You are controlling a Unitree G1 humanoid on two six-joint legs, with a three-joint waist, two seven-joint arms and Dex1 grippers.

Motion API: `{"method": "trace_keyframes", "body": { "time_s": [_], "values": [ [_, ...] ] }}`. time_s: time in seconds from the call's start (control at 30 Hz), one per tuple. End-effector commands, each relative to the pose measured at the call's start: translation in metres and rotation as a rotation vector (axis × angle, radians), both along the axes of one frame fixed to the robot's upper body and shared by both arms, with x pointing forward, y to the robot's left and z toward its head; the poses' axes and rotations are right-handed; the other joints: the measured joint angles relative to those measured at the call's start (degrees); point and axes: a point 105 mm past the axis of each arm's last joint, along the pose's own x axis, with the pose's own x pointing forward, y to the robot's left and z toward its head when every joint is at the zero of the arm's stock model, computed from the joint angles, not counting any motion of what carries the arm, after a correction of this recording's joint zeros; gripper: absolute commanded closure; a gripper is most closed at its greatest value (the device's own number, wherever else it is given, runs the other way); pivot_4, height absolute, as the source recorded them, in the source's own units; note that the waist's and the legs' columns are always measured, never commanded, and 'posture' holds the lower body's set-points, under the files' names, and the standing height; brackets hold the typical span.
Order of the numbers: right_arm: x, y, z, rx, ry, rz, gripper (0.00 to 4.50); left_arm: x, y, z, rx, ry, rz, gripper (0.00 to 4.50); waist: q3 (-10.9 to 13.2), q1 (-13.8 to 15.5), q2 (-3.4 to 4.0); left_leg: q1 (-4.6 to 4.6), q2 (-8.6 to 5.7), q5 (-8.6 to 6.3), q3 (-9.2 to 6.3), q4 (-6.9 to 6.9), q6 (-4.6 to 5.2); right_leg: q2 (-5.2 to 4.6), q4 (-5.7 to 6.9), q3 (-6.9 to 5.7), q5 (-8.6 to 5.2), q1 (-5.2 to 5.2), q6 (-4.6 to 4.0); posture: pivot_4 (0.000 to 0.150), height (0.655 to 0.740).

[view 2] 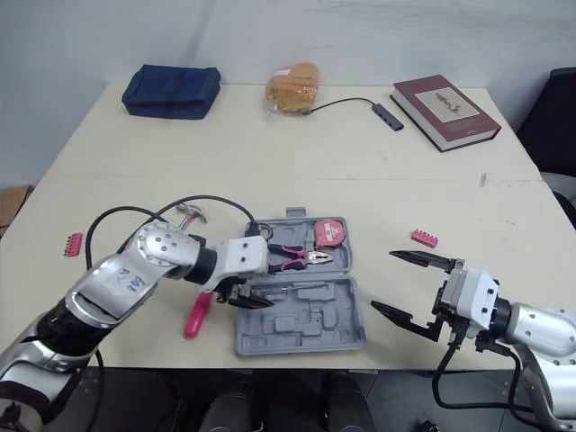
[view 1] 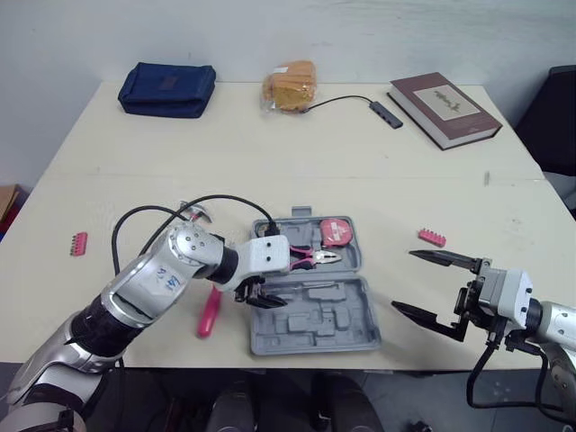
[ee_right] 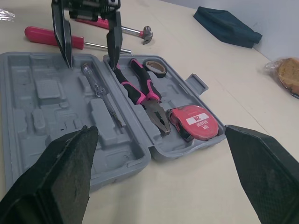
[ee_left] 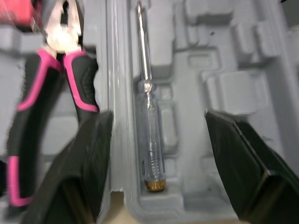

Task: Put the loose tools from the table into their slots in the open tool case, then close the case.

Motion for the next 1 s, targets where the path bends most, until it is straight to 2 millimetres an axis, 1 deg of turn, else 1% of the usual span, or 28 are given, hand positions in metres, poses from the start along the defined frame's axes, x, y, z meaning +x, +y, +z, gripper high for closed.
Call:
{"method": "trace_keyframes", "body": {
  "time_s": [0.03,0.07,0.13,0.23,0.33,0.53,0.83,1.0],
  "values": [
    [-0.002,0.006,0.007,0.009,-0.032,0.016,0.0,-0.001,-0.004,0.013,-0.15,-0.047,-0.071,1.9,0.0,0.1,0.0,0.0,0.0,0.0,0.0,0.01,0.0,-0.01,0.01,-0.01,0.0,0.01,0.0,0.15,0.74],
    [-0.002,0.007,0.007,0.01,-0.032,0.015,0.0,-0.001,-0.006,0.015,-0.204,-0.053,-0.089,2.16,0.0,0.1,0.0,0.0,-0.02,0.0,0.0,0.02,0.01,-0.03,0.01,-0.01,0.0,0.01,0.0,0.15,0.74],
    [-0.002,0.007,0.006,0.013,-0.032,0.013,0.0,0.001,-0.005,0.012,-0.248,-0.068,-0.109,3.01,0.0,0.1,0.0,-0.02,-0.02,0.0,0.01,0.06,0.02,-0.04,0.01,-0.03,0.01,0.01,0.02,0.15,0.74],
    [0.0,0.007,0.007,0.016,-0.037,0.008,0.0,0.007,-0.006,0.0,-0.278,-0.06,-0.09,4.42,0.0,0.1,0.0,-0.02,-0.02,-0.01,0.03,0.06,0.02,-0.04,0.02,-0.03,0.01,0.01,0.02,0.15,0.74],
    [0.001,0.007,0.007,0.017,-0.039,0.003,0.0,0.013,-0.009,-0.017,-0.264,-0.065,-0.075,4.42,0.0,0.1,0.0,-0.01,-0.03,-0.01,0.05,0.06,0.03,-0.04,0.02,-0.04,0.02,0.01,0.03,0.15,0.74],
    [0.001,0.007,0.007,0.02,-0.044,-0.009,0.0,0.019,-0.013,-0.033,-0.251,-0.061,-0.053,4.42,0.0,0.1,0.0,-0.03,-0.03,-0.05,0.09,0.05,0.09,-0.04,0.01,-0.06,0.02,0.01,0.04,0.15,0.74],
    [0.0,0.006,0.006,0.022,-0.048,-0.022,0.0,0.022,-0.009,-0.049,-0.173,-0.035,-0.005,4.42,0.0,0.1,0.01,0.0,-0.03,-0.08,0.08,0.05,0.14,-0.06,0.02,-0.06,0.03,0.03,0.05,0.15,0.74],
    [0.0,0.005,0.007,0.022,-0.053,-0.034,0.0,0.02,-0.004,-0.06,-0.078,-0.007,0.014,4.42,-0.1,0.0,0.01,0.04,-0.03,-0.12,0.08,0.05,0.22,-0.05,0.02,-0.06,0.03,0.06,0.05,0.15,0.74]
  ]
}}
